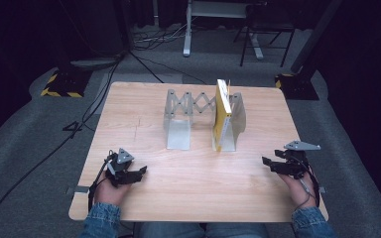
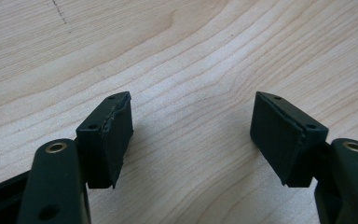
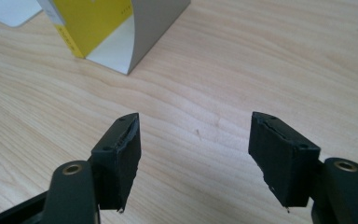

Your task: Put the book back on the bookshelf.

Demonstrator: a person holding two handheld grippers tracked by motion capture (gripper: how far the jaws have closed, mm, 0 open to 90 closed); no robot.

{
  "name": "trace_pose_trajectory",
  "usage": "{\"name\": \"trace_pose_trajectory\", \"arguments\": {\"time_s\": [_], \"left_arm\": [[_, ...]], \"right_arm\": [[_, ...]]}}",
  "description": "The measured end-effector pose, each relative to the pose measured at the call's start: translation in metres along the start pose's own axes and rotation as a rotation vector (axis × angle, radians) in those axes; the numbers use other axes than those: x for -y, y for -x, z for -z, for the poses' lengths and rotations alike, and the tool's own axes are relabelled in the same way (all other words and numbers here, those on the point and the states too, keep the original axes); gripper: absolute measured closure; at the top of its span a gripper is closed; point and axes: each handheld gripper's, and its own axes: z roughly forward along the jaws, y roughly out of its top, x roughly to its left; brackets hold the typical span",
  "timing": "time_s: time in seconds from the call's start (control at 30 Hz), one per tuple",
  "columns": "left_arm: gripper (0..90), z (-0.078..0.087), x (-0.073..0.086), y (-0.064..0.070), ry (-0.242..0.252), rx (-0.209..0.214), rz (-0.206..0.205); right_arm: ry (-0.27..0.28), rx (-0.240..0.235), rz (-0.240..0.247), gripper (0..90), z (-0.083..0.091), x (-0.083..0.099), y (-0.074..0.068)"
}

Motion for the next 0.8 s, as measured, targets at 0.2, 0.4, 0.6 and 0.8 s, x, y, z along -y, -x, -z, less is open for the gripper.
{"name": "trace_pose_trajectory", "arguments": {"time_s": [0.2,0.4,0.6,0.8], "left_arm": [[30.3,0.000,0.000,0.000,-0.001,0.000,-0.002],[30.3,0.000,0.000,0.000,0.002,-0.001,0.001],[30.3,0.000,0.000,0.000,-0.001,0.000,0.000],[30.3,0.000,0.000,0.000,0.004,-0.001,0.003]], "right_arm": [[-0.035,0.006,-0.009,34.3,-0.010,0.013,0.000],[-0.060,0.012,-0.013,34.7,-0.018,0.025,-0.002],[-0.072,0.020,-0.002,33.9,-0.024,0.033,-0.004],[-0.011,0.030,0.049,25.0,-0.028,0.040,-0.007]]}}
